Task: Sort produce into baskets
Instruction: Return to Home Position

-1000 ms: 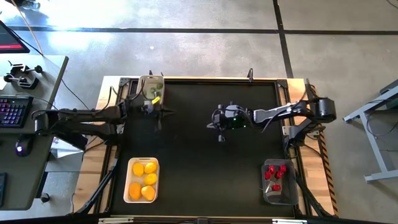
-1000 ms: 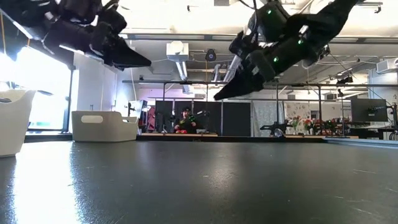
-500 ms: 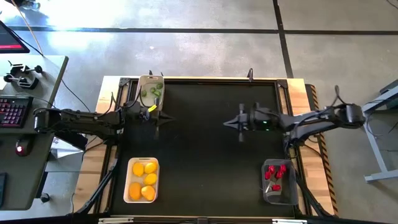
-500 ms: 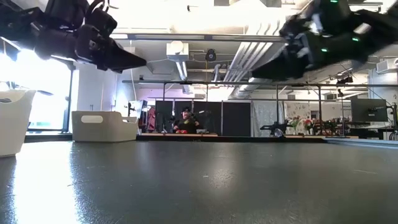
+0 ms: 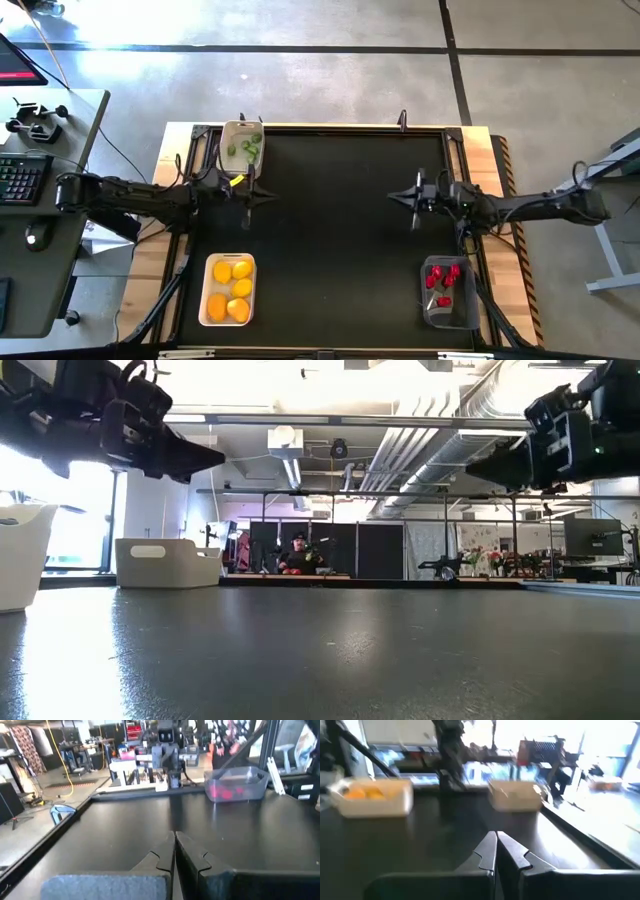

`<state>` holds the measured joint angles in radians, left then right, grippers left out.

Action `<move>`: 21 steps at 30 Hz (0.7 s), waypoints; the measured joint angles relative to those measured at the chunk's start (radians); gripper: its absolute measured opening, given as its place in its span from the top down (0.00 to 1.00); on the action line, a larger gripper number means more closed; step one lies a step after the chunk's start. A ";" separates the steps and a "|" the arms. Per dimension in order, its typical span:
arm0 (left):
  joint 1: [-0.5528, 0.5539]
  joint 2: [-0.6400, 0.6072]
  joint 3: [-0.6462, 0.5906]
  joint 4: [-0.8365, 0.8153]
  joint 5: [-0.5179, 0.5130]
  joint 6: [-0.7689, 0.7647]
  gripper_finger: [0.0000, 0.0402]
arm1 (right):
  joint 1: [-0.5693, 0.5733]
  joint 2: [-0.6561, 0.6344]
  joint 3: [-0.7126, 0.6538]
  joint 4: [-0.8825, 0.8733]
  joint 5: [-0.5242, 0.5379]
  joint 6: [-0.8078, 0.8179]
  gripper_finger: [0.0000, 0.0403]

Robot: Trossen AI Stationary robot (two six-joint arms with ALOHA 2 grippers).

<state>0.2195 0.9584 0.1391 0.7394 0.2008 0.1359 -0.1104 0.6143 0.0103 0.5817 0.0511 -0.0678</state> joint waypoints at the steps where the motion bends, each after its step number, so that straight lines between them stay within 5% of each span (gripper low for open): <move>1: 0.000 -0.006 -0.009 0.020 0.000 -0.004 1.00 | 0.000 -0.038 0.002 -0.056 0.018 0.001 1.00; 10: 0.000 -0.149 -0.128 0.070 -0.001 -0.008 1.00 | 0.000 -0.305 0.000 -0.276 0.109 -0.019 1.00; 21: 0.003 -0.348 -0.128 -0.037 -0.042 -0.039 1.00 | -0.001 -0.538 0.000 -0.515 0.144 0.018 1.00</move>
<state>0.2222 0.6102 0.0113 0.7021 0.1583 0.0971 -0.1112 0.0767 0.0101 0.0670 0.1952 -0.0498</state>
